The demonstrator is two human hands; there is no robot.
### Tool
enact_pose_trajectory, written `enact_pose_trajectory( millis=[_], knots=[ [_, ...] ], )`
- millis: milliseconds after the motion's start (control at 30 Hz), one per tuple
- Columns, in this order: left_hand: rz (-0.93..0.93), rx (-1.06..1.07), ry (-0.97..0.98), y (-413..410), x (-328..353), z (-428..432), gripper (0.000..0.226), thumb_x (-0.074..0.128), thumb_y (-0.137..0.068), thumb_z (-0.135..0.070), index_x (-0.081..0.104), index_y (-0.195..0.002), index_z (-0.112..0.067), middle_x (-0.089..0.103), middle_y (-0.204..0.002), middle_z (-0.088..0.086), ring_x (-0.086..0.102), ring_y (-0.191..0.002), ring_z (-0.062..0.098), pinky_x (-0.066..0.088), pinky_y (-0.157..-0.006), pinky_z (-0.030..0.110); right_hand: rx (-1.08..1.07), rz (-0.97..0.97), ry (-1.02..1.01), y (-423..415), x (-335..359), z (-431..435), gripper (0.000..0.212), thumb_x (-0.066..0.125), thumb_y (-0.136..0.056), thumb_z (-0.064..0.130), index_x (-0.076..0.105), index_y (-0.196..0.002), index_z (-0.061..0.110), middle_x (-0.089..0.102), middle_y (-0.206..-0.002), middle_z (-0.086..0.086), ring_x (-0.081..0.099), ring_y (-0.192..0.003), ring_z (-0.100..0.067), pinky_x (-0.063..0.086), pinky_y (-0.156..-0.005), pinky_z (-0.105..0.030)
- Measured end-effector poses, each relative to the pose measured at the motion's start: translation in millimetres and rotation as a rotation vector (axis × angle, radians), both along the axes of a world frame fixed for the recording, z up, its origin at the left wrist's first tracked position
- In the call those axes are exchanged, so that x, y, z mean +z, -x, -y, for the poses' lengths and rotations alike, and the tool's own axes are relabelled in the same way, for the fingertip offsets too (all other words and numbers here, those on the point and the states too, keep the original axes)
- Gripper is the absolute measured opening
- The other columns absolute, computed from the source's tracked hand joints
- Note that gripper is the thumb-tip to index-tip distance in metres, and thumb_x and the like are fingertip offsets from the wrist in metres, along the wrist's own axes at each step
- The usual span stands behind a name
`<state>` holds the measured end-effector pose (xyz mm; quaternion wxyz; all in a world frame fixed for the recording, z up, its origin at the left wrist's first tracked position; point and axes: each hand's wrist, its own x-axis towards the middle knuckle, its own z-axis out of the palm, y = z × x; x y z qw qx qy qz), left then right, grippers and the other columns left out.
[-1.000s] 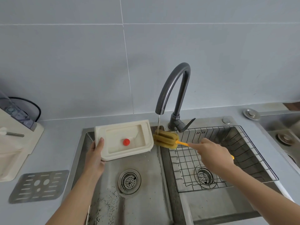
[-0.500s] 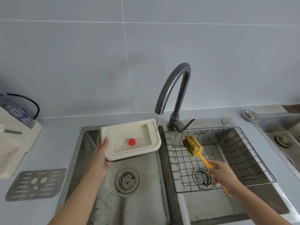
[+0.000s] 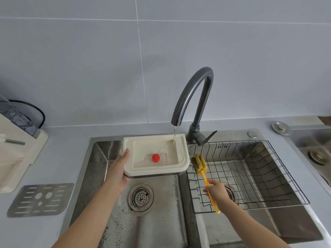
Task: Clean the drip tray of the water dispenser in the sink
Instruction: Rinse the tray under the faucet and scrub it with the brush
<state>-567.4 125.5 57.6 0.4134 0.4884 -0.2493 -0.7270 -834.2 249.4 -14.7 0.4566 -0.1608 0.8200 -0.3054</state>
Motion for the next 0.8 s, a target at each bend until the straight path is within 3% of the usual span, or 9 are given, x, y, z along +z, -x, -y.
enact_pose_trajectory(
  millis=[100, 267, 367, 433, 533, 633, 800],
  knots=[
    [-0.002, -0.009, 0.01, 1.9, 0.0, 1.9, 0.02, 0.053, -0.088, -0.03, 0.061, -0.102, -0.018, 0.072, -0.088, 0.004, 0.067, -0.081, 0.021, 0.051, -0.079, 0.042, 0.037, -0.002, -0.059, 2.3, -7.1, 1.8, 0.031, 0.04, -0.089, -0.004, 0.048, -0.119, 0.002, 0.058, -0.076, -0.011, 0.054, -0.064, -0.018, 0.046, -0.054, -0.026],
    [-0.013, -0.013, 0.021, 5.9, -1.6, 3.9, 0.014, 0.052, -0.089, -0.029, 0.06, -0.096, -0.02, 0.075, -0.071, -0.003, 0.071, -0.066, 0.014, 0.056, -0.066, 0.034, 0.174, -0.005, -0.139, 15.7, -10.3, 11.5, 0.026, 0.044, -0.092, 0.004, 0.048, -0.117, -0.003, 0.055, -0.08, -0.01, 0.056, -0.07, -0.018, 0.048, -0.062, -0.026],
    [-0.002, -0.017, 0.024, 7.9, -0.7, 3.8, 0.017, 0.052, -0.089, -0.029, 0.06, -0.099, -0.018, 0.075, -0.076, -0.001, 0.071, -0.07, 0.016, 0.056, -0.068, 0.035, 0.18, 0.016, -0.074, 24.6, 6.7, 25.1, 0.038, 0.046, -0.094, 0.024, 0.049, -0.12, -0.002, 0.053, -0.086, -0.008, 0.056, -0.09, -0.025, 0.047, -0.077, -0.034],
    [0.006, -0.008, 0.014, 9.2, 1.2, 3.1, 0.021, 0.052, -0.089, -0.029, 0.059, -0.104, -0.017, 0.073, -0.087, 0.005, 0.068, -0.08, 0.021, 0.054, -0.074, 0.039, 0.12, 0.003, 0.042, 31.2, 26.1, 37.4, 0.05, 0.044, -0.092, 0.039, 0.043, -0.129, 0.004, 0.056, -0.108, -0.01, 0.051, -0.11, -0.028, 0.042, -0.092, -0.04],
    [0.01, 0.005, -0.004, 10.5, 4.8, 1.9, 0.02, 0.052, -0.089, -0.029, 0.058, -0.103, -0.017, 0.067, -0.096, 0.008, 0.063, -0.087, 0.024, 0.049, -0.08, 0.043, 0.091, 0.021, 0.218, 37.5, 56.8, 57.3, 0.068, 0.04, -0.091, 0.049, 0.016, -0.145, 0.016, 0.023, -0.153, -0.009, 0.024, -0.139, -0.029, 0.023, -0.111, -0.046],
    [0.013, 0.013, -0.004, 10.4, 7.1, 0.6, 0.016, 0.052, -0.089, -0.029, 0.06, -0.097, -0.018, 0.066, -0.094, 0.008, 0.062, -0.086, 0.024, 0.049, -0.08, 0.045, 0.124, 0.13, 0.364, 34.4, 82.4, 76.2, 0.08, 0.041, -0.087, 0.055, -0.003, -0.146, 0.024, 0.001, -0.158, -0.002, 0.005, -0.144, -0.026, 0.01, -0.114, -0.048],
    [0.008, 0.024, -0.003, 8.3, 8.0, -1.4, 0.016, 0.053, -0.088, -0.029, 0.061, -0.096, -0.018, 0.07, -0.088, 0.005, 0.064, -0.084, 0.022, 0.056, -0.067, 0.037, 0.085, 0.24, 0.435, 21.0, 94.5, 96.3, 0.087, 0.04, -0.088, 0.053, -0.02, -0.143, 0.022, -0.011, -0.157, -0.004, -0.005, -0.144, -0.028, 0.002, -0.114, -0.052]
  ],
)
